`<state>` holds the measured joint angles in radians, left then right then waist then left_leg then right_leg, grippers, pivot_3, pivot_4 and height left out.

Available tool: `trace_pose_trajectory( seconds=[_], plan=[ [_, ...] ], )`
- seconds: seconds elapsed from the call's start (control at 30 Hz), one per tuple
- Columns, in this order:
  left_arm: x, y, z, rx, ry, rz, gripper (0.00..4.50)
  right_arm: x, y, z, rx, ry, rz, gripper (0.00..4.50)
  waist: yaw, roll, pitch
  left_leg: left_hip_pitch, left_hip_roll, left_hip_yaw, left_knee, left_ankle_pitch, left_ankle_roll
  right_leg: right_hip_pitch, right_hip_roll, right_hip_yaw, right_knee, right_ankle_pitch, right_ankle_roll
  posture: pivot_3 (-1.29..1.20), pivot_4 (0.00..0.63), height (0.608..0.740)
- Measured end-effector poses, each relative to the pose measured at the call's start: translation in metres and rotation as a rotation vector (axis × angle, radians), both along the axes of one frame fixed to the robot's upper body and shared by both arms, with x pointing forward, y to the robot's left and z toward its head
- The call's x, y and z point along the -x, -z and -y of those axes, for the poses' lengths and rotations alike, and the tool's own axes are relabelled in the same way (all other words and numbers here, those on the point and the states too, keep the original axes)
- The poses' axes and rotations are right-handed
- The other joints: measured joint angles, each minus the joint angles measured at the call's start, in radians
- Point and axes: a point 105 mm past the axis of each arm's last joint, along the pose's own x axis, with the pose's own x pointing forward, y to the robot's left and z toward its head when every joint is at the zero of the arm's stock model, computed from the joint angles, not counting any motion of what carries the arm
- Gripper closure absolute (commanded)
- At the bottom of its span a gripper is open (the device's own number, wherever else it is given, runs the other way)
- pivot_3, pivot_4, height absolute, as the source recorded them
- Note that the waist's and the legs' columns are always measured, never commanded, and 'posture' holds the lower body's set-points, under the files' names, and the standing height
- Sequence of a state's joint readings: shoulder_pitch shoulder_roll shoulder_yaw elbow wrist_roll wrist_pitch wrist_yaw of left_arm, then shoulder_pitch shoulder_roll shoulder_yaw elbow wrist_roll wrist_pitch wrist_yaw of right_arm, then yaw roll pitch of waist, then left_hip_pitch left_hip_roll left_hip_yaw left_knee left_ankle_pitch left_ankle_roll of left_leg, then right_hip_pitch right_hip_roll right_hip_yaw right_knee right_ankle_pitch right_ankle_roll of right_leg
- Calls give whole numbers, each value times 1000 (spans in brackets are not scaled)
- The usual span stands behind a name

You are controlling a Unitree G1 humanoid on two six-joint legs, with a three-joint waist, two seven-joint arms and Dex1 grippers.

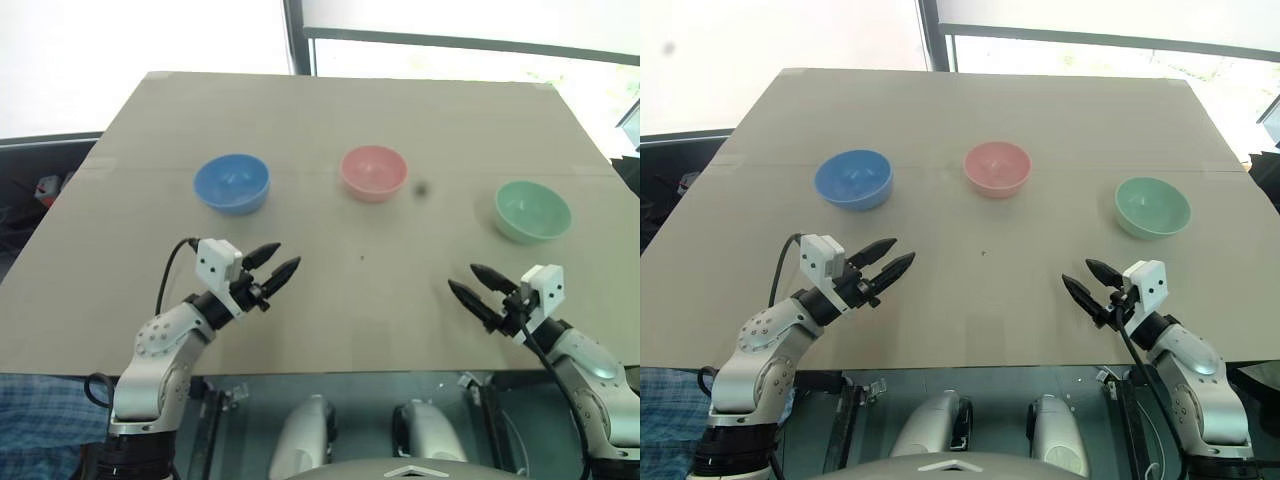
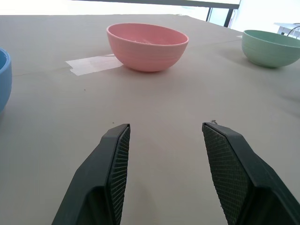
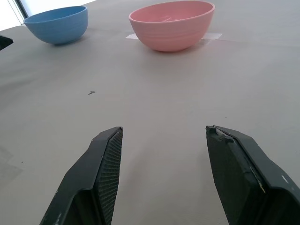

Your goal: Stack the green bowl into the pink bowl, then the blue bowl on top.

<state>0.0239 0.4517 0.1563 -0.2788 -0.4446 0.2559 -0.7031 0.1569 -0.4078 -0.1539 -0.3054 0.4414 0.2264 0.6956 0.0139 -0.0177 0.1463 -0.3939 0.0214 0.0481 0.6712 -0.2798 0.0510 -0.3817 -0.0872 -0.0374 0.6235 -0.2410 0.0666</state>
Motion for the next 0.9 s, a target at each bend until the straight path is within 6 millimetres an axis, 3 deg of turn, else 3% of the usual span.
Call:
trace_pose_trajectory(
  seconds=[0.8, 0.9],
  plan=[
    [8, 10, -1, 7, 36, -25, 1894, -9, 7, 4, 118, -20, 2, 1541, 0, 0, 0, 0, 0, 0, 0, 0, 0, 0, 0, 0, 0, 0, 0, 0, 150, 740],
    [10, 8, 1, 56, 56, -36, 1894, -19, 3, -1, 130, -38, 22, 1541, -4, 0, 0, 1, 0, 1, 1, 0, 0, 0, 0, 1, 1, 0, 0, 0, 150, 740]
  ],
)
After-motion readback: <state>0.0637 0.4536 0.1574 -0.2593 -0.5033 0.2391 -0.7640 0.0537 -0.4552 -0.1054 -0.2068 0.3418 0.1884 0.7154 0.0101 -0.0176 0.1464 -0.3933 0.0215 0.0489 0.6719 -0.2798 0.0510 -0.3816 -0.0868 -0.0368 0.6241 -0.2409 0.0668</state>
